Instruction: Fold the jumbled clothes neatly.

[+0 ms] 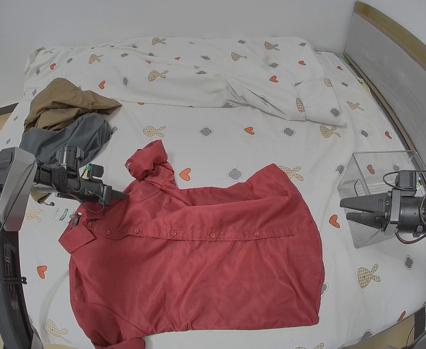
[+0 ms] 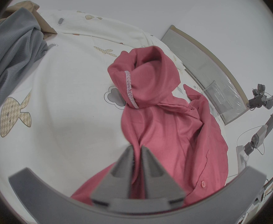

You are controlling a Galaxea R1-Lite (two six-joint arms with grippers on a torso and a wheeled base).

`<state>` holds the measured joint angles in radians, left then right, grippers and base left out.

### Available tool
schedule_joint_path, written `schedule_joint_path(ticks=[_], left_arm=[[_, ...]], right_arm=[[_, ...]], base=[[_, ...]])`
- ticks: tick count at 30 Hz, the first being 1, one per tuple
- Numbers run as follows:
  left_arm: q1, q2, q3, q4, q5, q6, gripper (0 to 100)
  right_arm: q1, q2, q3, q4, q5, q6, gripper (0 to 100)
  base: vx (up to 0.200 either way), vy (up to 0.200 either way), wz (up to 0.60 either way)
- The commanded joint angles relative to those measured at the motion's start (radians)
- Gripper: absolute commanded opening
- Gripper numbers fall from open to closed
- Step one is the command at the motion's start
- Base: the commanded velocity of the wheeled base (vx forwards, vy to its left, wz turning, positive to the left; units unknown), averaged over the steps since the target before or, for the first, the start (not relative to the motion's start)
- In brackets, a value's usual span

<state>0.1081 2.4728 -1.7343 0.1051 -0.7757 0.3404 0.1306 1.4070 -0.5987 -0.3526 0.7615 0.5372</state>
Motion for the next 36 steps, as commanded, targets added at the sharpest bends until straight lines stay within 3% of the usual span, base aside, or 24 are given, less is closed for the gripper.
schedule_joint_path(ticks=[1,15,20,26,27,36], left_arm=[[0.015,-0.002,-0.011,0.001,0.001,-0.001,0],[0.081,-0.048,-0.034,0.007,0.006,-0.040,0],[0.071,-0.046,-0.071,0.088,0.087,-0.064,0],[0.076,-0.041,-0.080,0.097,0.090,-0.060,0],[0.076,-0.048,-0.071,0.094,0.090,-0.057,100],[0.076,-0.046,-0.082,0.091,0.087,-0.061,100]], right_arm=[[0.001,0.001,-0.001,0.000,0.001,0.000,100],[0.001,0.001,-0.001,0.000,0.001,0.000,100],[0.001,0.000,-0.001,0.000,0.001,0.000,100],[0.001,0.000,-0.001,0.000,0.001,0.000,100],[0.001,0.001,-0.001,0.000,0.001,0.000,100],[0.000,0.000,0.000,0.000,0.001,0.000,100]], base=[[0.000,0.000,0.00],[0.000,0.000,0.00],[0.000,0.000,0.00],[0.000,0.000,0.00],[0.000,0.000,0.00],[0.000,0.000,0.00]])
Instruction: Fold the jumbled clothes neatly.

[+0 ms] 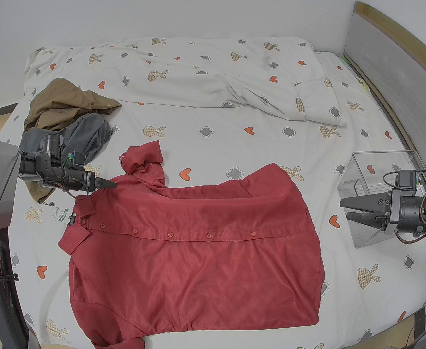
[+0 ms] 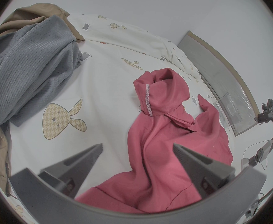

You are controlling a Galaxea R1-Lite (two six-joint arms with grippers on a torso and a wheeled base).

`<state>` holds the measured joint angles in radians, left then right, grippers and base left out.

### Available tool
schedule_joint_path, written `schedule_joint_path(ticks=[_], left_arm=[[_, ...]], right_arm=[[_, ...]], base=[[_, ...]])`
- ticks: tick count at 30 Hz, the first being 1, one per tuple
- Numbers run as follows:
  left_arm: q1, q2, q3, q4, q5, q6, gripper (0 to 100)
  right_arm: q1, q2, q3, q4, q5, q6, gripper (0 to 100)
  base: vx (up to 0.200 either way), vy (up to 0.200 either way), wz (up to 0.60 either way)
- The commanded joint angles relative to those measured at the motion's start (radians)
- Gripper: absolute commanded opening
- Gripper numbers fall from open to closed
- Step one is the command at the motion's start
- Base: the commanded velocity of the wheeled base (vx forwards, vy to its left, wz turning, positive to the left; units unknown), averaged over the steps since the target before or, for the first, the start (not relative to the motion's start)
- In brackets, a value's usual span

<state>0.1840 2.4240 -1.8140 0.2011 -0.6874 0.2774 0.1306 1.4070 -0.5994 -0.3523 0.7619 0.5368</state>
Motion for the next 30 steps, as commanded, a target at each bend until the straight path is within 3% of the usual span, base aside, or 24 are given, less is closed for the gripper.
schedule_joint_path(ticks=[1,19,20,30], left_arm=[[0.002,0.006,-0.004,-0.006,-0.001,0.002,100],[0.029,0.078,-0.093,-0.005,-0.001,-0.017,100],[0.029,0.078,-0.093,-0.005,-0.001,-0.017,0],[0.026,0.072,-0.087,-0.003,-0.001,-0.017,0]], right_arm=[[0.000,0.000,0.001,0.000,0.000,0.000,100],[0.001,0.003,0.001,0.000,0.000,-0.001,100],[0.001,0.003,0.001,0.000,0.000,-0.001,100],[0.001,0.001,0.001,0.000,0.000,-0.001,100]], base=[[0.000,0.000,0.00],[0.000,0.000,0.00],[0.000,0.000,0.00],[0.000,0.000,0.00]])
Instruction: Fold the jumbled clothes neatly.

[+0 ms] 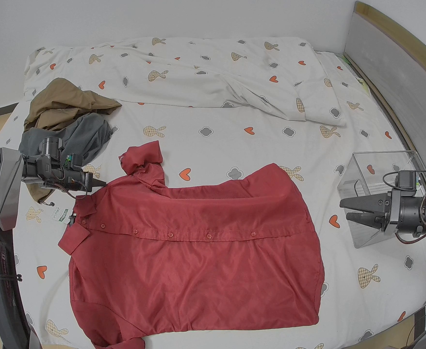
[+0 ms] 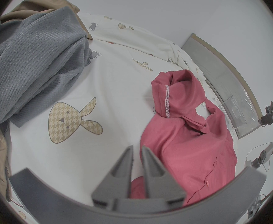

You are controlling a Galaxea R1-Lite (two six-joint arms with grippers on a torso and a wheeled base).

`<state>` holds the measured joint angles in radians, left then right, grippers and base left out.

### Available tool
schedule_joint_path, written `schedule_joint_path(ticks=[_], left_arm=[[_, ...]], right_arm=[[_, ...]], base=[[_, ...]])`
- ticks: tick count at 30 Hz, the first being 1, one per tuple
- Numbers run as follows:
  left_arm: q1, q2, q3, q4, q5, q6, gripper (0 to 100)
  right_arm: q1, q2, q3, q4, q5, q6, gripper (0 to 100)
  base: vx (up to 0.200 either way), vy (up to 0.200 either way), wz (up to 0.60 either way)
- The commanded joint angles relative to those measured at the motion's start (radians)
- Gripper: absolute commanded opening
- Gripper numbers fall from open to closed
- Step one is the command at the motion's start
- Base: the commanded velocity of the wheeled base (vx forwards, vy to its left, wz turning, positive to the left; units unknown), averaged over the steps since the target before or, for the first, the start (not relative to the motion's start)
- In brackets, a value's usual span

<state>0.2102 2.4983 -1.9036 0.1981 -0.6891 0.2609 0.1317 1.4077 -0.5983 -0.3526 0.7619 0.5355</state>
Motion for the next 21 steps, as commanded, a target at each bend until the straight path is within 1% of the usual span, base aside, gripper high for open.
schedule_joint_path(ticks=[1,7,15,21], left_arm=[[0.000,-0.006,0.003,0.000,0.000,0.000,0],[0.006,-0.018,-0.014,-0.002,0.000,0.000,0],[0.051,-0.041,-0.014,-0.002,-0.001,-0.002,0],[0.034,-0.072,0.026,0.014,-0.003,-0.005,0]], right_arm=[[0.000,0.001,0.000,0.000,0.000,0.000,100],[0.000,-0.001,0.000,0.000,0.000,-0.002,100],[0.002,-0.001,0.000,0.000,0.000,-0.002,100],[0.002,0.002,0.000,0.000,0.000,-0.002,100]], base=[[0.000,0.000,0.00],[0.000,0.000,0.00],[0.000,0.000,0.00],[0.000,0.000,0.00]])
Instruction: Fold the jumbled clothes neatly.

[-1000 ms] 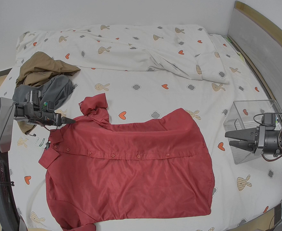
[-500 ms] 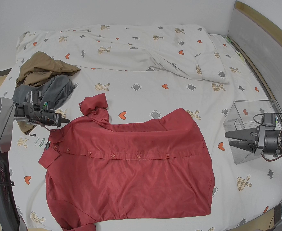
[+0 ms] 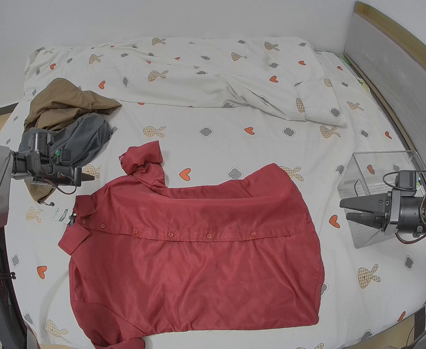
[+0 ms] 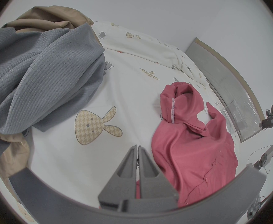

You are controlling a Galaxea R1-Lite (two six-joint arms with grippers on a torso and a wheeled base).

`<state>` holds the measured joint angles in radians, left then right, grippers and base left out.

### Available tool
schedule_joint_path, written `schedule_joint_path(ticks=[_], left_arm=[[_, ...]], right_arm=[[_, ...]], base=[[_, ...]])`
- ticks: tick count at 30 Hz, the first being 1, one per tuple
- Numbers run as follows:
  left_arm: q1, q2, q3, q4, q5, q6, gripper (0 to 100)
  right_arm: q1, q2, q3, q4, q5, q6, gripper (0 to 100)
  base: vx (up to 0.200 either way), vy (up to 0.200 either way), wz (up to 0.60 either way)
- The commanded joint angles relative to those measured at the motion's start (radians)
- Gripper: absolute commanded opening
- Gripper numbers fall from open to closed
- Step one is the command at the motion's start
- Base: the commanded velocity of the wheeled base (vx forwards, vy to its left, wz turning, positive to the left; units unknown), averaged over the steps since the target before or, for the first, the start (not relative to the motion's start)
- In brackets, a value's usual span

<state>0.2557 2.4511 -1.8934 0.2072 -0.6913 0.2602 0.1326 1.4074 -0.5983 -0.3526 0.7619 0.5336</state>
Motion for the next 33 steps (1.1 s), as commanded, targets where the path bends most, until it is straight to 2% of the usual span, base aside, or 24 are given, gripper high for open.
schedule_joint_path(ticks=[1,2,5,6,21,29,30,33], left_arm=[[-0.012,-0.024,0.016,0.004,-0.001,-0.004,0],[-0.032,-0.018,0.008,0.026,0.004,-0.035,0],[-0.035,-0.003,0.005,0.023,0.004,-0.030,0],[-0.035,0.005,0.000,0.023,0.004,-0.033,100],[-0.035,0.014,0.005,0.032,0.003,-0.027,100],[-0.020,0.016,0.057,0.020,-0.004,-0.026,100],[-0.015,0.020,0.060,0.018,-0.005,-0.021,0],[-0.006,0.023,0.060,0.015,-0.005,-0.003,0]], right_arm=[[0.001,0.002,0.000,0.000,0.000,0.000,100],[0.001,-0.001,0.000,0.000,0.000,0.002,100],[-0.001,-0.002,0.000,0.000,0.000,0.002,100],[-0.001,-0.002,0.002,0.000,0.000,0.002,100],[-0.001,-0.002,0.002,0.000,0.000,0.000,100],[-0.001,-0.002,0.008,-0.002,0.000,0.000,100],[-0.001,-0.002,0.008,-0.002,0.000,0.000,100],[-0.001,-0.002,0.008,-0.002,0.000,0.000,100]], base=[[0.000,0.000,0.00],[0.000,0.000,0.00],[0.000,0.000,0.00],[0.000,0.000,0.00],[0.000,0.000,0.00],[0.000,0.000,0.00],[0.000,0.000,0.00],[0.000,0.000,0.00]])
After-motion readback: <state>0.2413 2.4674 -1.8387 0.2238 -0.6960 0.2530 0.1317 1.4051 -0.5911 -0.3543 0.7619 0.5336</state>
